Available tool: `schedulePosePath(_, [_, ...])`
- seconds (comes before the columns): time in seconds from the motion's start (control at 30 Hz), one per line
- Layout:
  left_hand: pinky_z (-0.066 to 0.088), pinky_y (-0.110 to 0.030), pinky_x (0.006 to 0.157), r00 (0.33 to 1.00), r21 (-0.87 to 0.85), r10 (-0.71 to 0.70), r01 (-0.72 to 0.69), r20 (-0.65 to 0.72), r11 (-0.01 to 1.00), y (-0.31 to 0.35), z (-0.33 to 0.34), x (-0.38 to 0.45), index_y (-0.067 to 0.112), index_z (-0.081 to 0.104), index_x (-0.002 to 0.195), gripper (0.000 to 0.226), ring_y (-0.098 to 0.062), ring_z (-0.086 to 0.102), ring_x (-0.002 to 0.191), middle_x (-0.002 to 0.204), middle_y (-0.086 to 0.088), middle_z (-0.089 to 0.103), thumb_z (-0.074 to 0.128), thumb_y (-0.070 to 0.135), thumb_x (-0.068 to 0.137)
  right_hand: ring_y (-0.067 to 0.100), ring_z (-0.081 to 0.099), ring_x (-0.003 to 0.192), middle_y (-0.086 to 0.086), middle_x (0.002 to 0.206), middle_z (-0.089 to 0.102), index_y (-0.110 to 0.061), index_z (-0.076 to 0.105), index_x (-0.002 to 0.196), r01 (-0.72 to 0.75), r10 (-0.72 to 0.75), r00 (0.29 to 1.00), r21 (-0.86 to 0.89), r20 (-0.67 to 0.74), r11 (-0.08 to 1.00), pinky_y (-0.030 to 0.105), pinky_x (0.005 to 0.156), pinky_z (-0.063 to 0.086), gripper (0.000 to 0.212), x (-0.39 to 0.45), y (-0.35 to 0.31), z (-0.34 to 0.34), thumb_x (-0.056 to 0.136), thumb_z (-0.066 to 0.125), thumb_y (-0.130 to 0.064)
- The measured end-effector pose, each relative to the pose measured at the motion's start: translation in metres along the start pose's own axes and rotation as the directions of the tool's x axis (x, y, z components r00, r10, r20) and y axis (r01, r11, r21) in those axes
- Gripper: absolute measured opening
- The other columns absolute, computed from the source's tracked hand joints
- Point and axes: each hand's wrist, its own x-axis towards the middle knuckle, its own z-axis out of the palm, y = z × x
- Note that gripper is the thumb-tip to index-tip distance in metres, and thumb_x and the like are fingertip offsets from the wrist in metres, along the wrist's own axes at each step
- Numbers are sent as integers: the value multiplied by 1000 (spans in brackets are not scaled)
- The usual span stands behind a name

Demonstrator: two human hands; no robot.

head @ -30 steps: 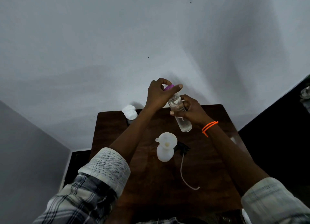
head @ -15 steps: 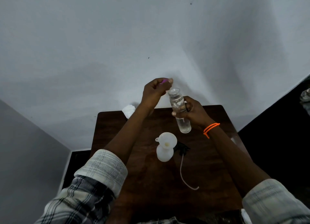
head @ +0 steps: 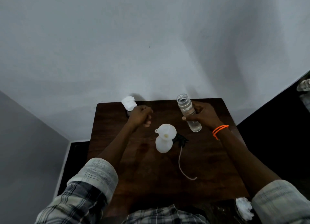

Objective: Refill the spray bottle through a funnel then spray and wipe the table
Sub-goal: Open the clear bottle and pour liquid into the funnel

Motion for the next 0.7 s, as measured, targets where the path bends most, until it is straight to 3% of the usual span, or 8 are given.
schedulePosePath(0.2, [64,-49,66,988,168,-104,84,113,982,-42,4,-14,15,77,93,39,-36,75,70,85,-15,76,77,53,83,6,72,104,-12,106,77,-28,76,115,2,2,1000,-125,31,992,38,94,58,67,-14,23,7,53,99,-19])
schedulePosePath(0.4, [62,-46,69,967,101,-183,167,177,981,-60,11,-18,12,74,97,41,-33,75,73,87,-14,76,79,50,83,-3,66,104,-8,114,73,-18,73,120,22,-14,999,-217,42,976,19,94,53,71,-26,43,16,53,99,-14])
schedulePosePath(0.6, [61,-44,70,952,-26,-212,224,220,974,-69,13,-23,6,73,99,32,-24,66,67,79,-10,68,79,35,87,7,68,111,-1,121,73,-15,72,124,10,13,996,-264,84,965,18,97,52,75,-29,60,21,54,99,-17])
schedulePosePath(0.7, [61,-40,67,951,-56,-214,231,224,971,-69,15,-26,2,72,101,36,-23,66,66,78,-9,68,81,33,86,7,68,111,-4,119,73,-17,72,123,24,1,996,-277,90,961,30,100,54,73,-31,62,23,55,98,-16])
